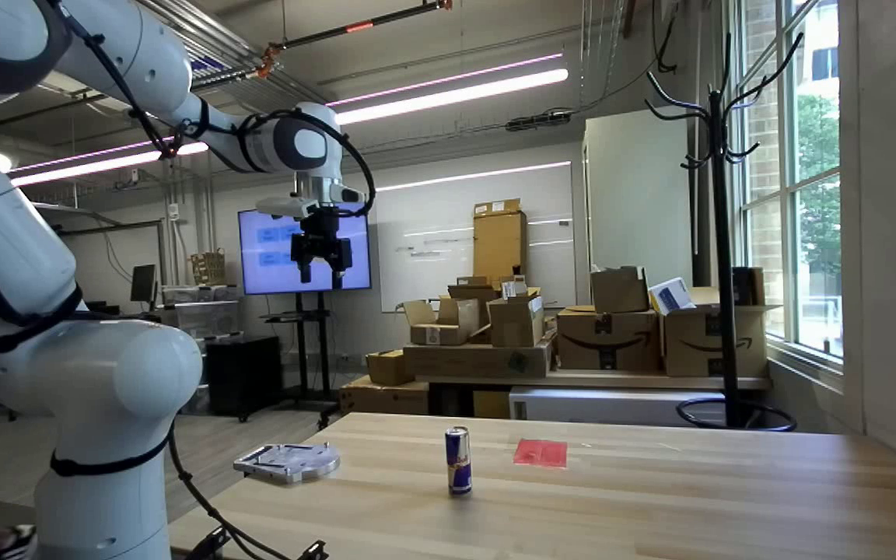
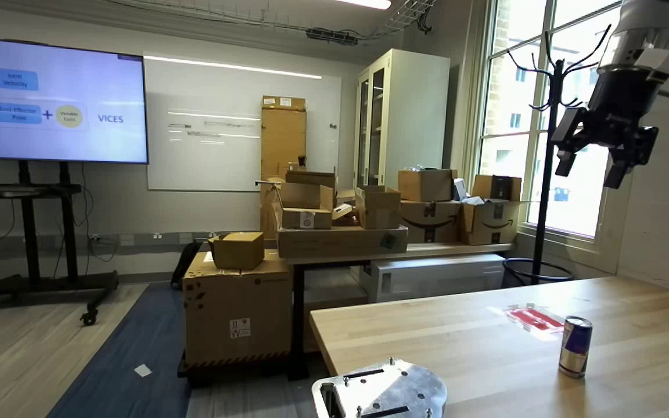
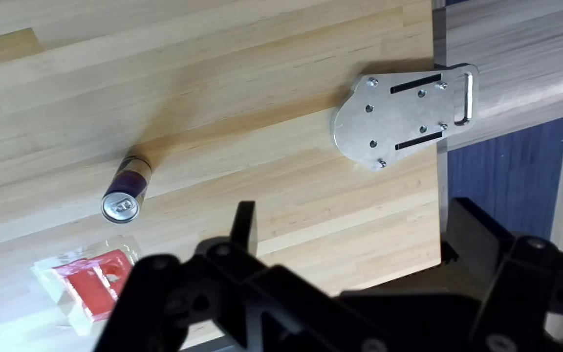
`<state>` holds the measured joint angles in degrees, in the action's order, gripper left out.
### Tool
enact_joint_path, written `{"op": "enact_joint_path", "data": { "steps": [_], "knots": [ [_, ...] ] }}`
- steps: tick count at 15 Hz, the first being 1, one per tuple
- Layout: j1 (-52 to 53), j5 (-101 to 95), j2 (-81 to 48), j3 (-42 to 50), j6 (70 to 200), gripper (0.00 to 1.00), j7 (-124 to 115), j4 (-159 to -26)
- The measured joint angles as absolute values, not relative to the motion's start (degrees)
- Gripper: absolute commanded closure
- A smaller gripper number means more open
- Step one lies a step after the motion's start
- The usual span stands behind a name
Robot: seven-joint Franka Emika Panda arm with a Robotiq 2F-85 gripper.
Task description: Put the can on the silver object.
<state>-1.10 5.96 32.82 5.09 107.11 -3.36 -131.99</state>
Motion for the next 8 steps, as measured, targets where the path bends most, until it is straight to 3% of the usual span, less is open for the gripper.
{"op": "enact_joint_path", "data": {
  "steps": [8],
  "knots": [
    [-1.84,5.08,31.43,4.84,109.33,0.00,-4.73,-131.46]
  ]
}}
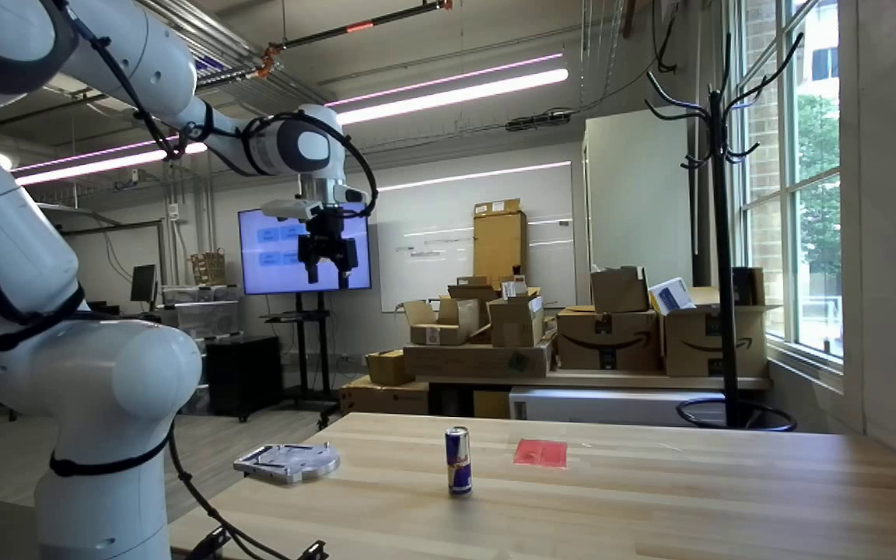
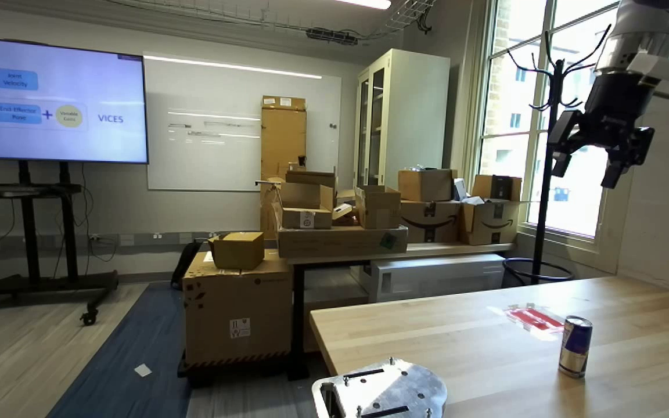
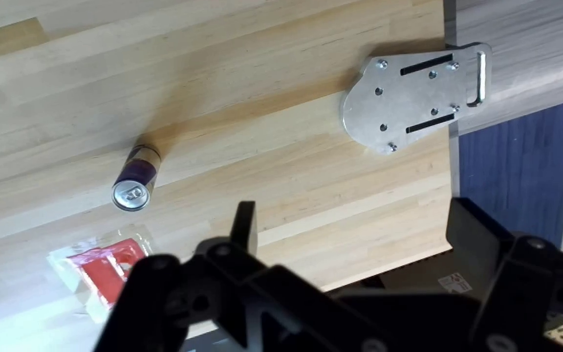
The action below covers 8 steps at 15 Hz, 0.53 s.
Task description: Put the can on the silver object.
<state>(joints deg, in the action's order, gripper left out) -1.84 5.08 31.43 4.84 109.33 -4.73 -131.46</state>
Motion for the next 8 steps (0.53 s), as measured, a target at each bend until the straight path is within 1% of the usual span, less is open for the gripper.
{"op": "enact_joint_path", "data": {
  "steps": [8],
  "knots": [
    [-7.00,2.07,20.89,5.19,111.42,0.00,-12.61,-121.94]
  ]
}}
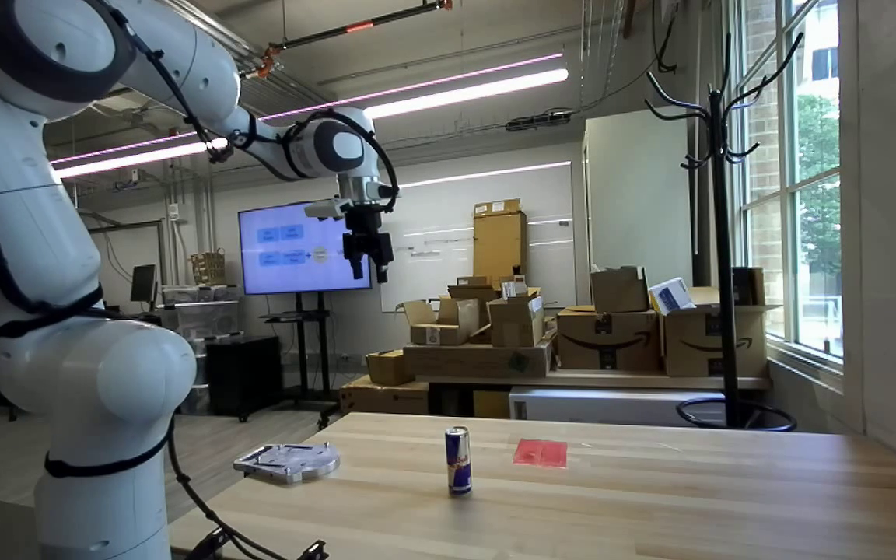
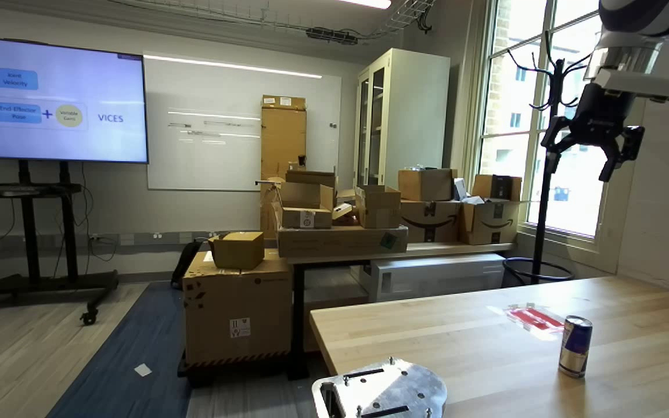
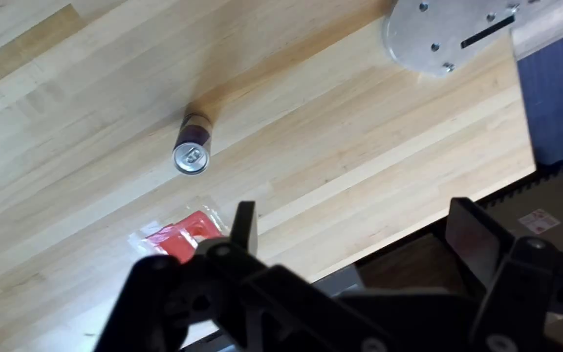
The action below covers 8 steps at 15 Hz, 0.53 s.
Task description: Put the can on the silver object.
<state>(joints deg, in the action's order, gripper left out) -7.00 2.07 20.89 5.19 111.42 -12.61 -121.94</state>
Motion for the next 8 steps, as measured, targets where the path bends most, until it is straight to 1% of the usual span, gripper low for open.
{"op": "enact_joint_path", "data": {
  "steps": [8],
  "knots": [
    [-11.09,-7.02,2.51,8.07,116.71,0.00,-21.89,-114.51]
  ]
}}
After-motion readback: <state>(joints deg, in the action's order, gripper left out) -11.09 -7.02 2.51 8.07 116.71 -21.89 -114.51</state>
